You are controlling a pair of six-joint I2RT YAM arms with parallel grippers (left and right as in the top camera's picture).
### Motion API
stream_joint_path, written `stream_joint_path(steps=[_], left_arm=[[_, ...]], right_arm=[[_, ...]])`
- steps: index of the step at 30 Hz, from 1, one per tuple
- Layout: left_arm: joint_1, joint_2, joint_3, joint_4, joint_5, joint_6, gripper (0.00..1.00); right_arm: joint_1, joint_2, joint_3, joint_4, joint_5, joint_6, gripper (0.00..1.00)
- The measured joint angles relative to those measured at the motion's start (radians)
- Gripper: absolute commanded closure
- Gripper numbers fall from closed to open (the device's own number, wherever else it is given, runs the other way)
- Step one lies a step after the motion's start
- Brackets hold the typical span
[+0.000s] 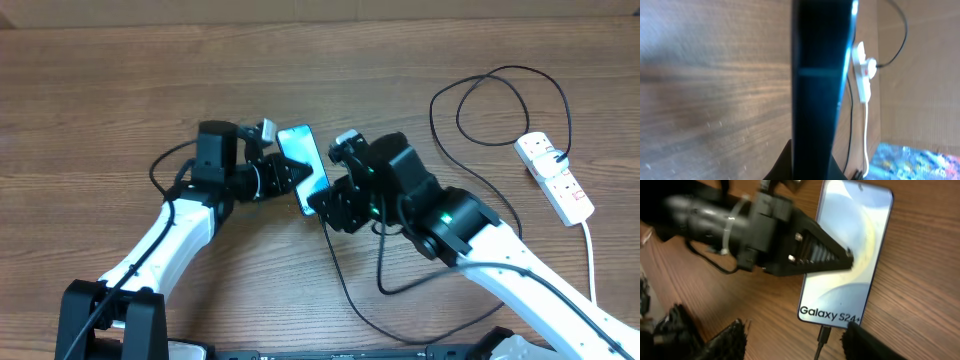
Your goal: Plug charger to phone and switch on socket
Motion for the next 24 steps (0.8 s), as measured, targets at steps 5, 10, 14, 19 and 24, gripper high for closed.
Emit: stream_joint_path(steps=[5, 10, 14, 19, 24], left_arm=[[-0.057, 0.000, 0.000, -0.045, 0.024, 0.079, 0.96], [-0.059, 0.000, 0.000, -0.147, 0.037, 0.213, 0.96], [-0.008, 0.000, 0.000, -0.189, 0.014, 0.277, 0.96], [0.069, 0.000, 0.000, -0.201, -0.002, 0.333, 0.96], [0.087, 0.023, 0.000, -0.201, -0.011, 0.370, 0.96]], right_arm=[[0.000, -0.116, 0.001, -0.105, 0.001, 0.000, 0.14], [0.000, -0.225, 0.005, -0.256, 0.000, 0.000, 0.00], [0.000, -0.273, 0.006, -0.359, 0.001, 0.001, 0.00], [0.000, -0.285, 0.006, -0.393, 0.000, 0.002, 0.00], [0.000, -0.285, 0.006, -0.393, 0.001, 0.002, 0.00]])
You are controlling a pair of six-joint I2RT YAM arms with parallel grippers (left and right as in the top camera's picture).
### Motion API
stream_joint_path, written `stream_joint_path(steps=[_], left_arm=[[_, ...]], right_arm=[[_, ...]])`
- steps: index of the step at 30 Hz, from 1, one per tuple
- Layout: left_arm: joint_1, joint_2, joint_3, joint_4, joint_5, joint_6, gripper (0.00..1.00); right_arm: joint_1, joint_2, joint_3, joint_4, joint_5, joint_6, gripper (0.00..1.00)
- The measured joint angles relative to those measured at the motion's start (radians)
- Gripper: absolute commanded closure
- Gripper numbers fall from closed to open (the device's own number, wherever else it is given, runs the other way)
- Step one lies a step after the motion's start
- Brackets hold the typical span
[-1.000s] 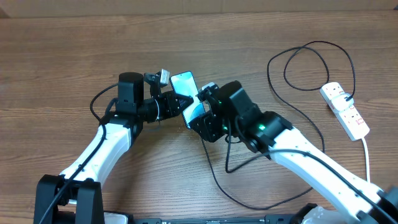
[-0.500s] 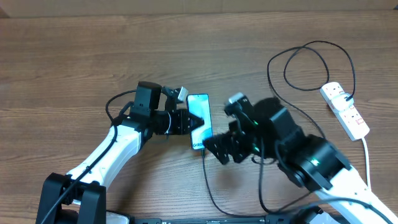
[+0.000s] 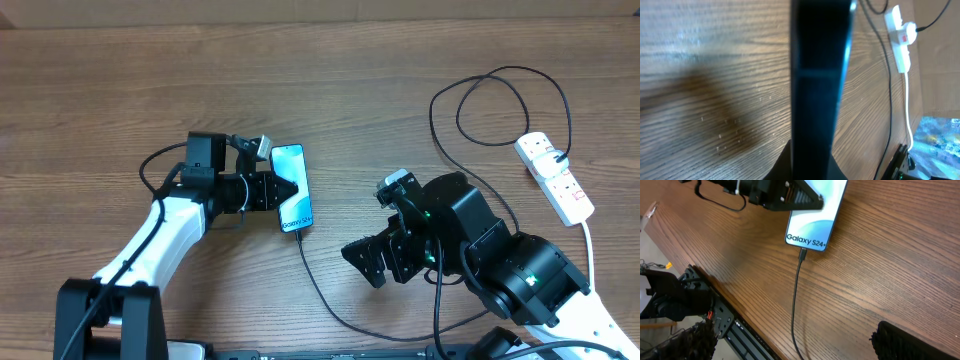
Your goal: Plug charger to phone and switch on socket
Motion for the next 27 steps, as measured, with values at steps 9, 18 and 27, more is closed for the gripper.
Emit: stream_joint_path(steps=[9, 18, 27], left_arm=[[-0.001, 0.291, 0.191, -0.291, -0.042, 0.090, 0.96], [-0.001, 0.368, 0.285, -0.316, -0.006, 0.184, 0.96], [0.000, 0.393, 0.280, -0.269, 0.021, 0.186, 0.96]], right_arm=[[0.000, 0.000, 0.000, -0.002, 0.000, 0.000, 0.00], [0.000, 0.000, 0.000, -0.016, 0.000, 0.000, 0.00], [0.000, 0.000, 0.000, -0.020, 0.000, 0.000, 0.00]])
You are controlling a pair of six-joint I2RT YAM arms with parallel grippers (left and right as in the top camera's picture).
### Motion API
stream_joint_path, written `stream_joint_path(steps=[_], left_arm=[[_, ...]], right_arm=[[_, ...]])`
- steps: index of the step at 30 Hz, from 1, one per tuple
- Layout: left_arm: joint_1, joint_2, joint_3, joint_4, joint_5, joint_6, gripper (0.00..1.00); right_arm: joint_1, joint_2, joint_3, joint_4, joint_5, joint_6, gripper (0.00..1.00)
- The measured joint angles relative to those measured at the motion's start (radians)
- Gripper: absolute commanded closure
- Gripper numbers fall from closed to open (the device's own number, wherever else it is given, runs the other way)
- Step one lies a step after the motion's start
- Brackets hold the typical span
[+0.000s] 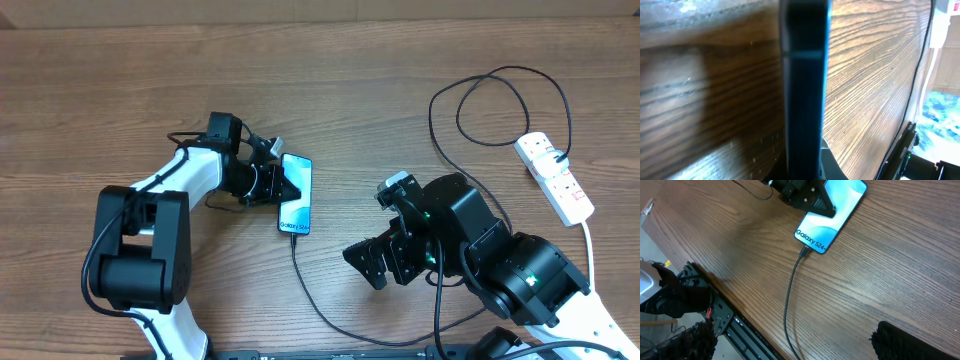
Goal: Plug charger to phone and switch on socket
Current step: 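Lower the phone flat onto the table with the left gripper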
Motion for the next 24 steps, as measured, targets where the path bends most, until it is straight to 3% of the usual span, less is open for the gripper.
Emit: stream_joint_path(steps=[15, 24], left_arm=[[0.000, 0.007, -0.018, 0.021, 0.017, -0.001, 0.96], [0.000, 0.007, -0.070, 0.074, 0.028, -0.013, 0.95]], right_arm=[[0.000, 0.060, 0.000, -0.022, -0.002, 0.000, 0.00], [0.000, 0.095, 0.000, 0.048, -0.094, 0.001, 0.00]])
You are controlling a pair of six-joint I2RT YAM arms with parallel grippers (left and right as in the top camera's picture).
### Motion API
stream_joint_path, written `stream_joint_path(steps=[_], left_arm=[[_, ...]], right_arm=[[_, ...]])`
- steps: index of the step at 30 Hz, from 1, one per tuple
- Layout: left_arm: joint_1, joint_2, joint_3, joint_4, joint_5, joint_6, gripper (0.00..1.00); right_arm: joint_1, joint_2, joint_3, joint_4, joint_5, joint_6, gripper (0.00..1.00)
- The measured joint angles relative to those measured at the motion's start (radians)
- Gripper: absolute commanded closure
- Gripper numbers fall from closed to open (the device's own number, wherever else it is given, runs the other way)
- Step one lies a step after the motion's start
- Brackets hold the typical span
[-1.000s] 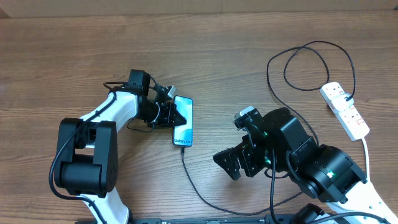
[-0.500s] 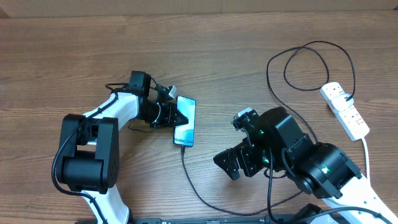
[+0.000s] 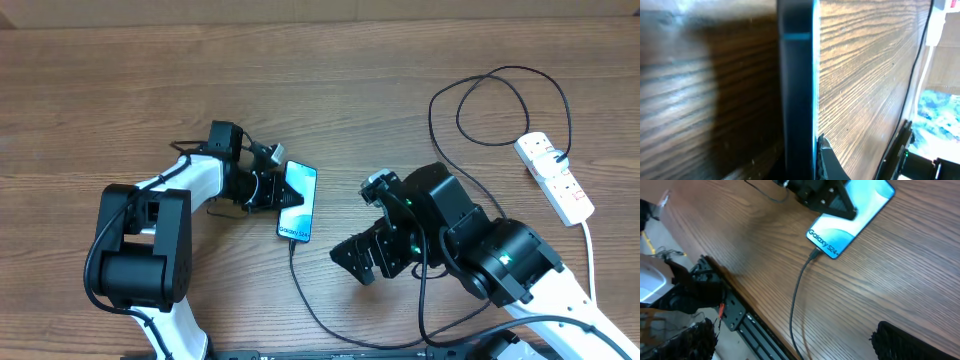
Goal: Plug charger to phone and switch on socket
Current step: 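Lower the phone flat onto the table with the left gripper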
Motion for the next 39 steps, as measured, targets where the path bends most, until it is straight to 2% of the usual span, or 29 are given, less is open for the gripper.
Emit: stream_joint_path(steps=[5, 18, 26, 39], left_arm=[[0.003, -0.006, -0.066, 0.114, 0.035, -0.022, 0.92], [0.002, -0.010, -0.089, 0.123, 0.031, -0.022, 0.74], [0.000, -0.018, -0.088, 0.121, 0.016, -0.058, 0.78], [-0.008, -0.049, -0.079, 0.113, -0.093, -0.292, 0.74]], right_arm=[[0.000, 0.040, 0.000, 0.008, -0.026, 0.000, 0.00], [0.000, 0.147, 0.000, 0.015, -0.033, 0.000, 0.00], [0.000, 0.171, 0.000, 0.027, -0.033, -0.001, 0.00], [0.000, 0.171, 0.000, 0.027, -0.033, 0.000, 0.00]])
